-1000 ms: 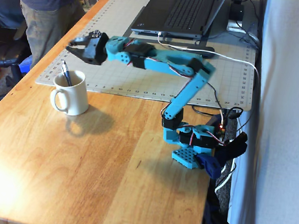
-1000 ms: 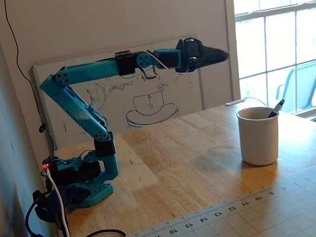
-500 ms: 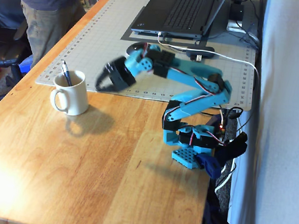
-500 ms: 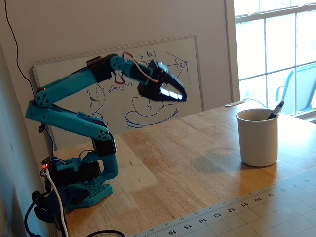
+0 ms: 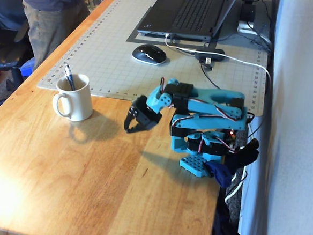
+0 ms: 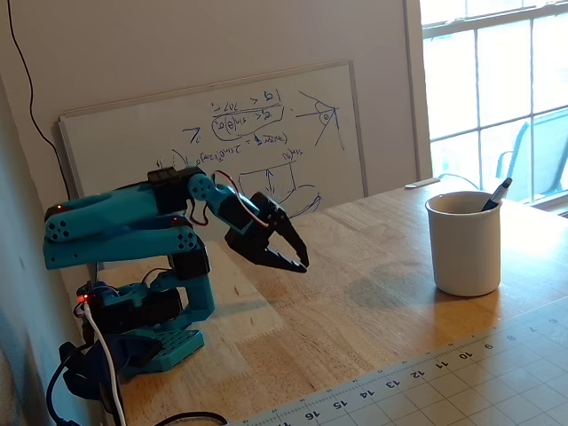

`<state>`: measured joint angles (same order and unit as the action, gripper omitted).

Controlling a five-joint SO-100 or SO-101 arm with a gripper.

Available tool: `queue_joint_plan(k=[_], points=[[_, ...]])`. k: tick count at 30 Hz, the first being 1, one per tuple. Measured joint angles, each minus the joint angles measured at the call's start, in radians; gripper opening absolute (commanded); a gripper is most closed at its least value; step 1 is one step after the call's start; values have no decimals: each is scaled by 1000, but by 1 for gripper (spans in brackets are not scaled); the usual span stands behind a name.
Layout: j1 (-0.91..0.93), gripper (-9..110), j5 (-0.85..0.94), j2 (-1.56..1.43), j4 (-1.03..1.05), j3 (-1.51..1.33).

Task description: Grasp a pen and put it in a mug.

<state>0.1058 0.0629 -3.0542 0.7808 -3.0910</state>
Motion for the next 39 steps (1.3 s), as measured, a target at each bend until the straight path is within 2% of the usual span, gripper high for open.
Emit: queue_joint_plan(k=[7,19,39], points=[[0,0,0,-72,57,-63],[0,0,0,-236,350,-63],[0,0,0,-270,371,-63]])
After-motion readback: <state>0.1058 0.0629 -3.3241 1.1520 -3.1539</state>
